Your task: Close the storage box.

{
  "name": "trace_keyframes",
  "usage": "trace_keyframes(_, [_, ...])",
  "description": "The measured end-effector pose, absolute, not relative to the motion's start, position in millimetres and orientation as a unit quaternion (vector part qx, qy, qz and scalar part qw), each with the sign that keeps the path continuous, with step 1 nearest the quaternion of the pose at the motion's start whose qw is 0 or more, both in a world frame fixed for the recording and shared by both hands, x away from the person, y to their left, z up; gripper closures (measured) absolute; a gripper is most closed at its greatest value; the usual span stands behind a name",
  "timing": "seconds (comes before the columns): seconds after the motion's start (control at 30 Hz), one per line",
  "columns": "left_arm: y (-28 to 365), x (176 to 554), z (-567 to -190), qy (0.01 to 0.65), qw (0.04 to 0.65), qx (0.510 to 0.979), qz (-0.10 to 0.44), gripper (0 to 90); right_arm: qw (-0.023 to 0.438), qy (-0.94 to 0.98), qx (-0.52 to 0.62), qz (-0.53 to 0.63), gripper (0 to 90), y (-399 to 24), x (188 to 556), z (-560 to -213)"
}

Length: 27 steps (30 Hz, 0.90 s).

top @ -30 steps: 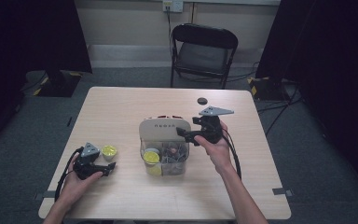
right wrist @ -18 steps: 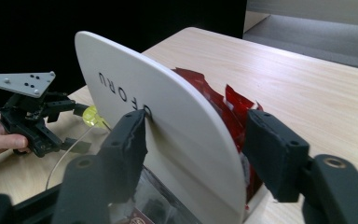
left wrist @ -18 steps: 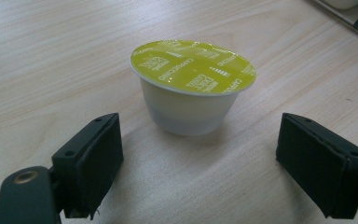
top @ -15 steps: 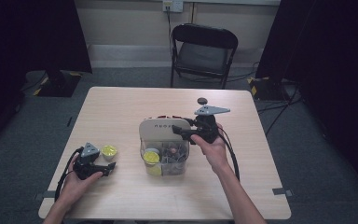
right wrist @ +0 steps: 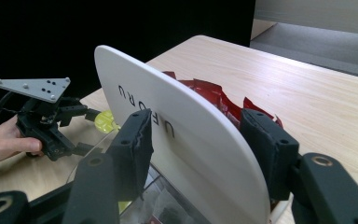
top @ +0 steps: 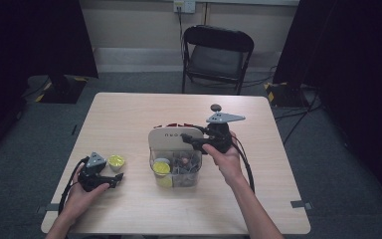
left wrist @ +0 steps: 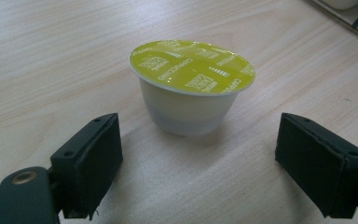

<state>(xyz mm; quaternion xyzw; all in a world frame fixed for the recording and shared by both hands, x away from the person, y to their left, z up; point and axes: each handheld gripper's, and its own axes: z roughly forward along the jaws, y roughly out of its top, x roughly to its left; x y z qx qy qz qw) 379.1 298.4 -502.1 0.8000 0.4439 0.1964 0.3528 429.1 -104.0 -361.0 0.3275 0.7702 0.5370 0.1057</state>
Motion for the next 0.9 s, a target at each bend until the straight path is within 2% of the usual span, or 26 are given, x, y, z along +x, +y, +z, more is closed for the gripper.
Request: trace_keyframes(0.9, [298.5, 379.1, -502.0, 0.444, 0.353, 0.8, 0.196, 14.1, 0.099, 0.771, 0.32, 0.542, 46.2, -101.9, 420.1, -355.4])
